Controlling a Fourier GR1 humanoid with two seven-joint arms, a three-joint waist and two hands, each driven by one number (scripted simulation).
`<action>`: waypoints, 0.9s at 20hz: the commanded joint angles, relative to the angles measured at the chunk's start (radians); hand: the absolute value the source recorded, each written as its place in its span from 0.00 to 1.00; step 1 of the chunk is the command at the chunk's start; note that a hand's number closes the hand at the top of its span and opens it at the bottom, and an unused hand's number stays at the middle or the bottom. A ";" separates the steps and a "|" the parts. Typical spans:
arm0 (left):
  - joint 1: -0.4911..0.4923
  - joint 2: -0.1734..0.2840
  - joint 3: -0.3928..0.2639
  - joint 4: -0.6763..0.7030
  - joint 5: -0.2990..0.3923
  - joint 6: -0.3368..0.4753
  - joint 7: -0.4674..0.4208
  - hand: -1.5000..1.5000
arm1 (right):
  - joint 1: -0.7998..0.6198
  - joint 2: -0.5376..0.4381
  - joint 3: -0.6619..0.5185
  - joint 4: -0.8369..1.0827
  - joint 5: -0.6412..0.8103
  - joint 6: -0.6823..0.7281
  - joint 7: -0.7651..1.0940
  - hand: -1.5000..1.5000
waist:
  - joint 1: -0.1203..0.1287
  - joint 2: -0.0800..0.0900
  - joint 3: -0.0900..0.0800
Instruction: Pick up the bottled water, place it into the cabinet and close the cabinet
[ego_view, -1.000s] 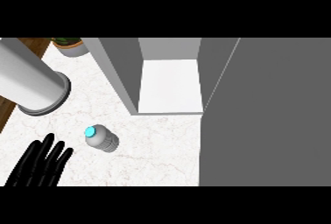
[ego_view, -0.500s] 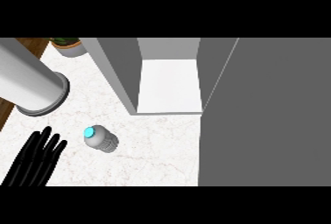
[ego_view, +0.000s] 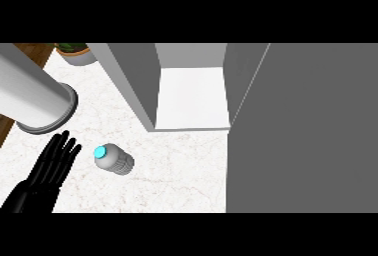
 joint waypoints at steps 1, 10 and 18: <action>-0.057 -0.009 0.017 0.114 -0.037 0.005 -0.056 0.00 | 0.111 0.007 -0.037 -0.198 -0.199 0.022 0.033 0.00 | -0.009 -0.002 0.001; -0.194 0.000 0.088 0.445 -0.072 -0.002 -0.183 0.00 | 0.158 -0.002 -0.037 -0.212 -0.227 0.044 0.020 0.00 | -0.010 0.001 -0.001; -0.267 -0.022 0.071 0.666 -0.114 -0.020 -0.271 0.00 | 0.196 0.015 -0.021 -0.190 -0.193 0.066 -0.038 0.00 | -0.001 0.003 -0.001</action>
